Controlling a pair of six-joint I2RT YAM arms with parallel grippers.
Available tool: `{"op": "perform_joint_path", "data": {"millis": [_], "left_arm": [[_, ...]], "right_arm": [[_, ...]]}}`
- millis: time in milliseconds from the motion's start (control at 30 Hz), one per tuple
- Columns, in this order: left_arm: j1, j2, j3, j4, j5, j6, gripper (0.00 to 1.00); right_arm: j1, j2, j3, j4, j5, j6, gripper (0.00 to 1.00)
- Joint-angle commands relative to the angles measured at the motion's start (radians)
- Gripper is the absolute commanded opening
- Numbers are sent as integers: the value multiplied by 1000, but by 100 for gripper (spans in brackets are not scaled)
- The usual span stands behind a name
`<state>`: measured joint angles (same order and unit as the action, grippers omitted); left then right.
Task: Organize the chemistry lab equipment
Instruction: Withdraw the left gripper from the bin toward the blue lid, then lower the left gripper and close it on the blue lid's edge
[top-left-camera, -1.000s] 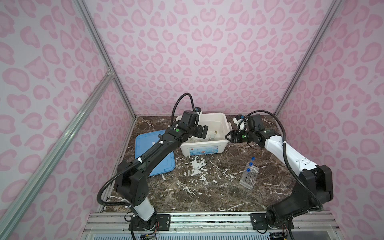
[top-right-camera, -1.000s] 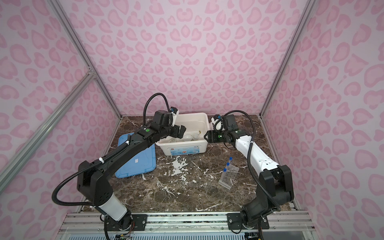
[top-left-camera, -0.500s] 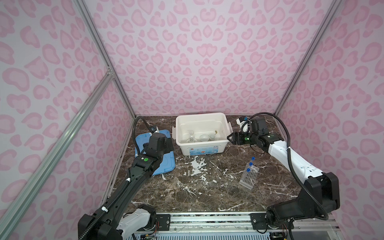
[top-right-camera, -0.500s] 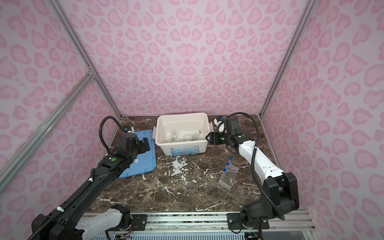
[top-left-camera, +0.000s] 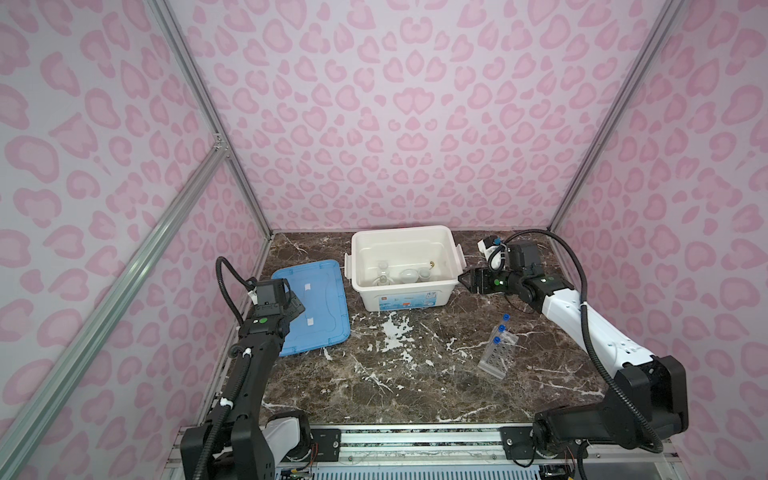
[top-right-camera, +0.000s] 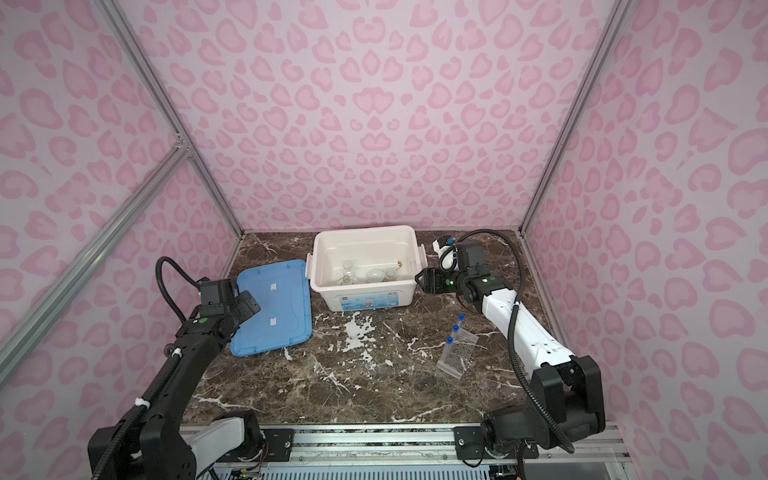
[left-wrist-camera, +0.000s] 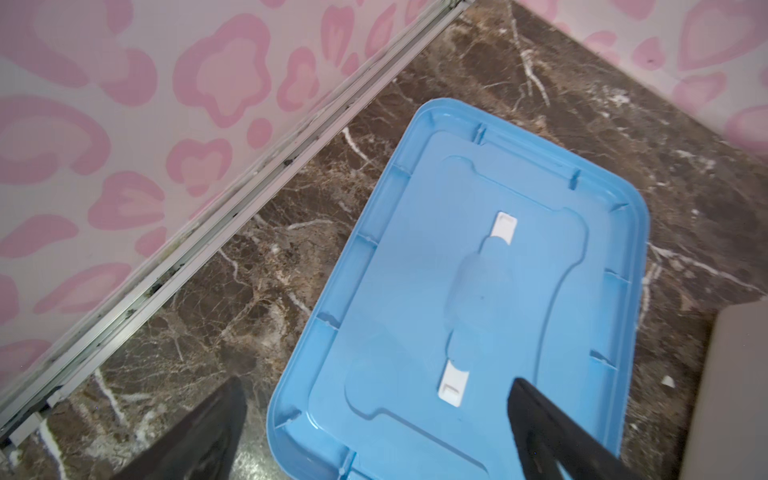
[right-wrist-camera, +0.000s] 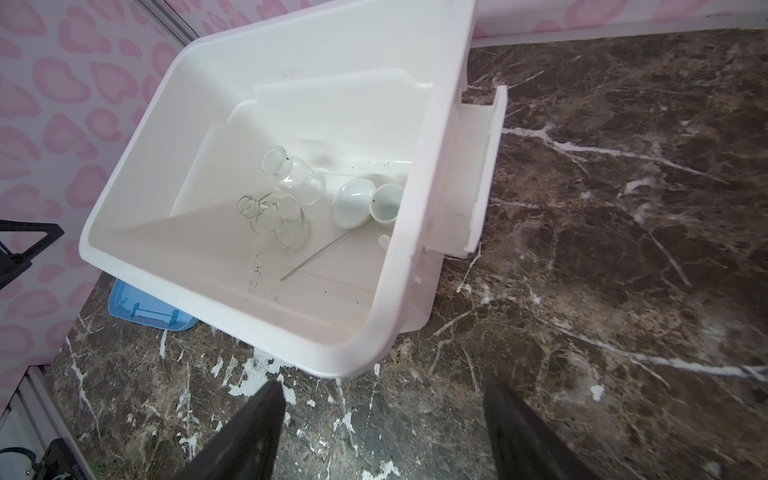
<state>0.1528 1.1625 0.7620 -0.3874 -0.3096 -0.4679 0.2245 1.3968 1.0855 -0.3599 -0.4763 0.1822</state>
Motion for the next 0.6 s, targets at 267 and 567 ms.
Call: {"op": "perform_joint_path", "data": {"millis": [267, 567], "left_arm": [[91, 258, 58, 96, 46, 136, 94], [136, 484, 155, 89, 130, 283, 82]], "right_arm": [[-36, -41, -42, 54, -33, -5, 78], [-78, -23, -48, 51, -31, -13, 78]]}}
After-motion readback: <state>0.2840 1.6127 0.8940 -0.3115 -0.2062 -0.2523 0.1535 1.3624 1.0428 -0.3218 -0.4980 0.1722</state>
